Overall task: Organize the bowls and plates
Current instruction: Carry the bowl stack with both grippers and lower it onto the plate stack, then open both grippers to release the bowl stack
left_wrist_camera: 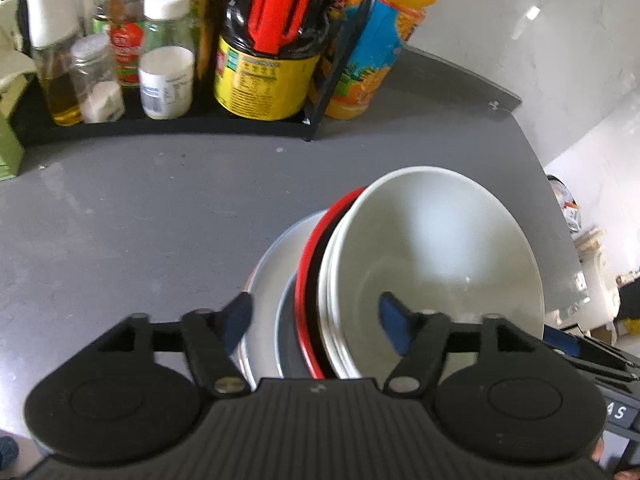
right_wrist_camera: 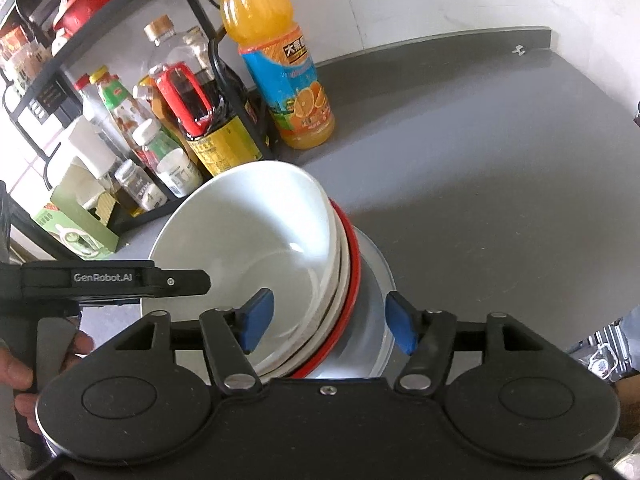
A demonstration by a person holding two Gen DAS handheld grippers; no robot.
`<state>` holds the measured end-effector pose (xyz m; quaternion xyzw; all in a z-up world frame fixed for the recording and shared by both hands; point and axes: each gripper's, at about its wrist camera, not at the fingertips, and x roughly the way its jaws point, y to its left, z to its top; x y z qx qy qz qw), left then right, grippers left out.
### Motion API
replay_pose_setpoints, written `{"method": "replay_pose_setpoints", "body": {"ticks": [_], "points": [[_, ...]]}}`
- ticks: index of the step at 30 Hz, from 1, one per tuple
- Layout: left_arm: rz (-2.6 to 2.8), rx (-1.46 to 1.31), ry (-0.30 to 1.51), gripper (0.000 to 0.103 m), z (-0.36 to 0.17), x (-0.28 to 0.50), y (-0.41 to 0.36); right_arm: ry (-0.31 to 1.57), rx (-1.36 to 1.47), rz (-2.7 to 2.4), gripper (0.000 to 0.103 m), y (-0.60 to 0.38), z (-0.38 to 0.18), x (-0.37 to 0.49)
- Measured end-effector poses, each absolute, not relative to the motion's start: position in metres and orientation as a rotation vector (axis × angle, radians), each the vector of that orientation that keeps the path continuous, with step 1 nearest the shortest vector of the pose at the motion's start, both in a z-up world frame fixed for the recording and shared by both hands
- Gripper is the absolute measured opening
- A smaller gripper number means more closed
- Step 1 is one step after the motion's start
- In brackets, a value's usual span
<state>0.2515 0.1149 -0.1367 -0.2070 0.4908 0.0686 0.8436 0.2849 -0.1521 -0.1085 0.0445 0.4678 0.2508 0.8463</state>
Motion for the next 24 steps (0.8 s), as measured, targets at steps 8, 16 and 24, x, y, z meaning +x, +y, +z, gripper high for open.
{"method": "replay_pose_setpoints", "body": {"ticks": [8, 16, 24], "points": [[0.196, -0.408, 0.938, 0.089, -0.125, 0.231, 0.095, 0.902, 0.113, 0.490, 0.096, -0.200, -0.092, 0.268], [0.275, -0.416, 0.903, 0.089, -0.106, 0.194, 0.053, 0.833, 0.069, 0.436, 0.102, -0.272, -0.078, 0.240], [0.335, -0.412, 0.879, 0.089, -0.077, 0.151, 0.012, 0.818, 0.068, 0.441, 0.103, -0.304, -0.057, 0.218]]}}
